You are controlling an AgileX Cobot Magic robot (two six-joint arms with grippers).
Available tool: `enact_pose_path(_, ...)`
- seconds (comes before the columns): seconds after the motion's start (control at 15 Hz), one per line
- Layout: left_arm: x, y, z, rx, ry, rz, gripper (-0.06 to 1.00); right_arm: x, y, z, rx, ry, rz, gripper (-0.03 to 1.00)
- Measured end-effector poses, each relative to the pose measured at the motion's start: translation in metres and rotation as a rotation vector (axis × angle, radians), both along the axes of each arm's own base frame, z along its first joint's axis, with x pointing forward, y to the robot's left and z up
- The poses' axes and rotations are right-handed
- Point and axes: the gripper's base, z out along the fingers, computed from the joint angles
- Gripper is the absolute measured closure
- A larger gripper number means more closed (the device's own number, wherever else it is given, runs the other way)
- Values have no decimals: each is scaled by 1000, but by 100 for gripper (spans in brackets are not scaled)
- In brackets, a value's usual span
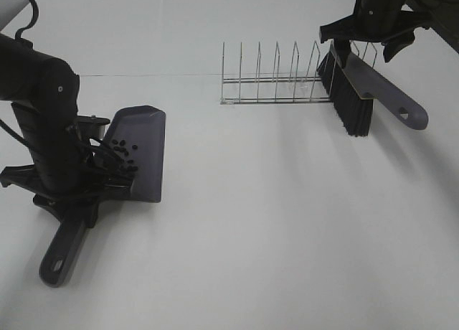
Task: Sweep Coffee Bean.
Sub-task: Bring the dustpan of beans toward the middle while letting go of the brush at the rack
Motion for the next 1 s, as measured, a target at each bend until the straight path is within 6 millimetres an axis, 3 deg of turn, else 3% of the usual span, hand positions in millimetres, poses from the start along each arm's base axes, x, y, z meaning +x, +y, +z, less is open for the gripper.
enact_pose_path(0.4,1,-2,17,-38,-41,22,62,-19,-2,53,21,-7,-32,31)
enact_pose_path(0.73,-4,-27,24,-94,-51,17,62,-20,1,54,53,-4,-31,31)
enact_pose_path(1.0,1,-37,9,-135,-5,21,62,-20,1,54,51,-1,-24,31)
